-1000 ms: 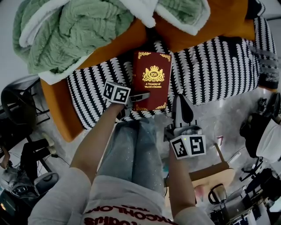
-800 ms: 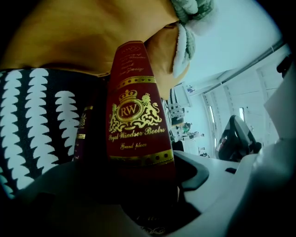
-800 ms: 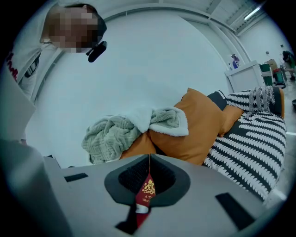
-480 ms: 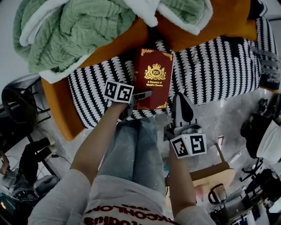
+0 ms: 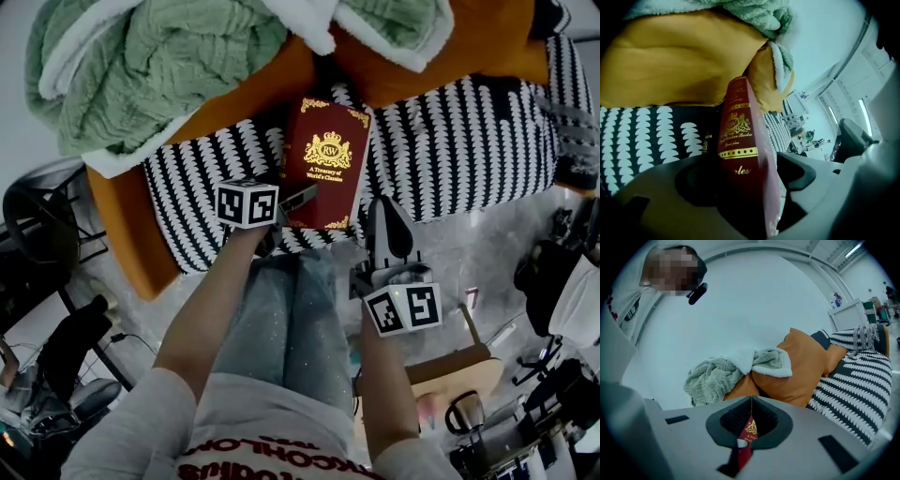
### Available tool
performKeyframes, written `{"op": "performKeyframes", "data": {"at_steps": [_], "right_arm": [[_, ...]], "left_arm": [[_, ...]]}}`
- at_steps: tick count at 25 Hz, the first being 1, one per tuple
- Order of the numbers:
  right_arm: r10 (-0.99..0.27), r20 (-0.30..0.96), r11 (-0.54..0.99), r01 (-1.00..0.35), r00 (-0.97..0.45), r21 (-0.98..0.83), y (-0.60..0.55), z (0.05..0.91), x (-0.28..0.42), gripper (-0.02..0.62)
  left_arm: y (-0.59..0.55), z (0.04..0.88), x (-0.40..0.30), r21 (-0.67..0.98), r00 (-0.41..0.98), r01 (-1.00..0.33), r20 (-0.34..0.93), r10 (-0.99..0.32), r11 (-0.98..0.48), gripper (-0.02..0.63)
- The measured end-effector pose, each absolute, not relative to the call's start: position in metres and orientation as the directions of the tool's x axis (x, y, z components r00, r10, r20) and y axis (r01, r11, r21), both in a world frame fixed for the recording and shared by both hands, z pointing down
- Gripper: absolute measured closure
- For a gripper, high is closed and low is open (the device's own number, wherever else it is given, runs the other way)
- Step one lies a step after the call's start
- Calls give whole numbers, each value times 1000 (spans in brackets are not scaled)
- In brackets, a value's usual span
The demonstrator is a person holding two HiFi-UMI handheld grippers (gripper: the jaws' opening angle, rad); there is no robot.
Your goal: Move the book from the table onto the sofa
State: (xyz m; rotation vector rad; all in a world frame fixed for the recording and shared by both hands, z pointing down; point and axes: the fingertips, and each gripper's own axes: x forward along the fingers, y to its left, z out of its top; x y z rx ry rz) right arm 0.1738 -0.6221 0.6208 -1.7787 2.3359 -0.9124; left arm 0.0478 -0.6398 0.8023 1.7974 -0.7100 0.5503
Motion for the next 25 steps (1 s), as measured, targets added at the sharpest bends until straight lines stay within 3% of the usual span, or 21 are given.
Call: {"op": "performKeyframes", "data": {"at_steps": [8,17,18,19,21,25], "right_arm": [[-902,281,159,-858,-326,-488,-603,602,197,568],[-899,286,160,-858,-331,-488,-604,602,199,568],[-899,288,159,-859,-330,-487,-604,603,198,568],[-899,289,159,-859,-330,-486,-604,604,198,568],[-898,291,158,-861,-329,-484,-603,604,197,568],[-900,287,161,-864,-327,-477,-602,599,195,568]], "left_arm": [[-643,782,48,520,609,-787,740,-286,-331,238],[-666,779,50,509,593,-804,725,-349,-308,250],[-669,778,47,512,591,-806,720,-363,-297,298],[-672,775,45,509,587,-810,715,-380,-293,412],[-675,768,41,494,580,-815,706,-407,-304,495],[-683,753,36,451,560,-828,688,-462,-333,567]]}}
